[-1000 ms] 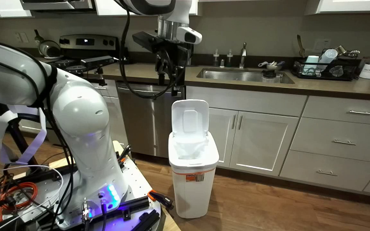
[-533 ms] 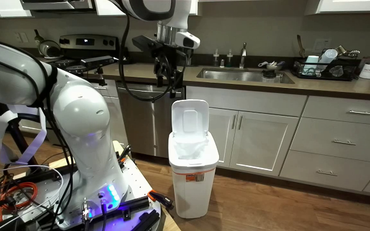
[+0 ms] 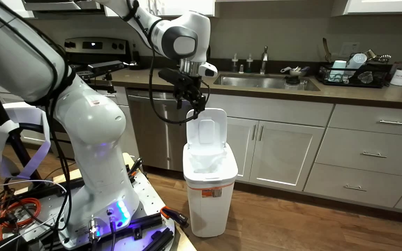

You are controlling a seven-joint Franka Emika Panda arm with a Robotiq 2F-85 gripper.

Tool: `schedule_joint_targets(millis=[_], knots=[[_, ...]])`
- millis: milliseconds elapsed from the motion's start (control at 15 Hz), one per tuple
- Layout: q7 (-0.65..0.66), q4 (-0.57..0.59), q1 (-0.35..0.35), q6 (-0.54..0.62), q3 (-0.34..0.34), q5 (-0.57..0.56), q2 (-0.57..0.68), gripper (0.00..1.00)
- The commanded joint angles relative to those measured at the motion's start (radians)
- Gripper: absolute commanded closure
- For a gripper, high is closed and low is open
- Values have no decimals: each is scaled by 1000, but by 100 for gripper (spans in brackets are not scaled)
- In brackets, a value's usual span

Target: Close the bin

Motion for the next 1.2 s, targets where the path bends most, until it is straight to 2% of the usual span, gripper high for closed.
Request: schedule_joint_targets(millis=[0,200,333,600,800,1000,1133], knots=[[-151,122,54,64,-21,87,257,0],[-256,248,70,72,1,168,440,0],[-303,361,63,75,43,200,564,0],[-334,583,38,164,150,156,789,0],[-310,780,35,189,220,101,959,0],[-265,979,44,58,260,20,1078,0],[-228,1106,68,-59,261,-57,1134,0]])
